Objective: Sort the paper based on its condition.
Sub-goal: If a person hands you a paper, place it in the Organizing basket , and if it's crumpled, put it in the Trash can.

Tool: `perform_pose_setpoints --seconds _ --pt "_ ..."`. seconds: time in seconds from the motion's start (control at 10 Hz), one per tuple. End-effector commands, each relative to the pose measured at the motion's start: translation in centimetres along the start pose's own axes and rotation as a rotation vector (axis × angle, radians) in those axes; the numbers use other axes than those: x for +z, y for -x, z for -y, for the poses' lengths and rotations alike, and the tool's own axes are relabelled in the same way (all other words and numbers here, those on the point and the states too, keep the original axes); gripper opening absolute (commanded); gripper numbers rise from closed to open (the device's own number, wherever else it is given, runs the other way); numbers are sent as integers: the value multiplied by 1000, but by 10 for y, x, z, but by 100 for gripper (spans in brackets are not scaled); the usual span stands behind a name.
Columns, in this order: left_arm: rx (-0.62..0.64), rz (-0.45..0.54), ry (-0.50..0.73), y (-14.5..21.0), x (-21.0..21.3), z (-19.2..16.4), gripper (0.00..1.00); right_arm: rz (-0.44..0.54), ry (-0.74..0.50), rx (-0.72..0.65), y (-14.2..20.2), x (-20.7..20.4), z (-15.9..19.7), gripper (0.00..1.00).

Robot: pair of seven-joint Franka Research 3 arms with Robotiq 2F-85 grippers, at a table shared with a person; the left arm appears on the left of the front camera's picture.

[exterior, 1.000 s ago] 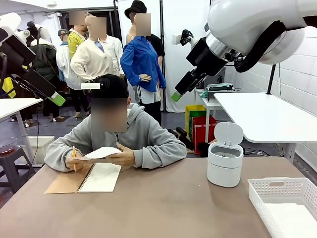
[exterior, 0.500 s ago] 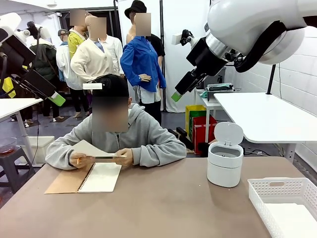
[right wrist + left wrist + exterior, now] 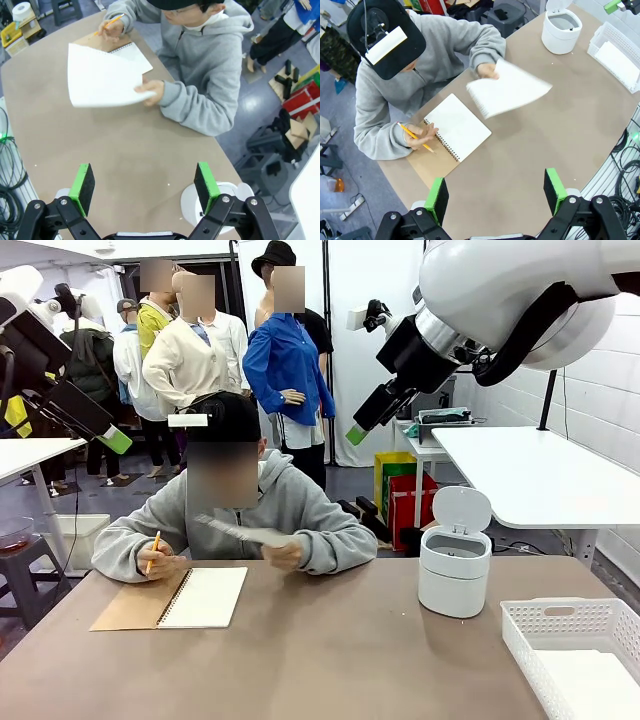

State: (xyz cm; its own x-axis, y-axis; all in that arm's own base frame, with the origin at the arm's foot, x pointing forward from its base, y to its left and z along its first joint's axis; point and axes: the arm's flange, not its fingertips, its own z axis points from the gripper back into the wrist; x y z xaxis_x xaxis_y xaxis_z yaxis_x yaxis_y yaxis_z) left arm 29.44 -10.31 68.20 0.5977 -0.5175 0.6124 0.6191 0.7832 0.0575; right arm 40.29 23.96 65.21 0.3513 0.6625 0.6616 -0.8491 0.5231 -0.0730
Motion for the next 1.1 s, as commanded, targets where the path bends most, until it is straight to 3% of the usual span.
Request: perform_pose_setpoints --seconds 0.0,1.0 --pt "1 0 -2 0 0 0 100 11 -17 1 1 -1 0 100" --pt "1 0 -2 0 0 0 100 -6 -10 -19 0 -2 2 100"
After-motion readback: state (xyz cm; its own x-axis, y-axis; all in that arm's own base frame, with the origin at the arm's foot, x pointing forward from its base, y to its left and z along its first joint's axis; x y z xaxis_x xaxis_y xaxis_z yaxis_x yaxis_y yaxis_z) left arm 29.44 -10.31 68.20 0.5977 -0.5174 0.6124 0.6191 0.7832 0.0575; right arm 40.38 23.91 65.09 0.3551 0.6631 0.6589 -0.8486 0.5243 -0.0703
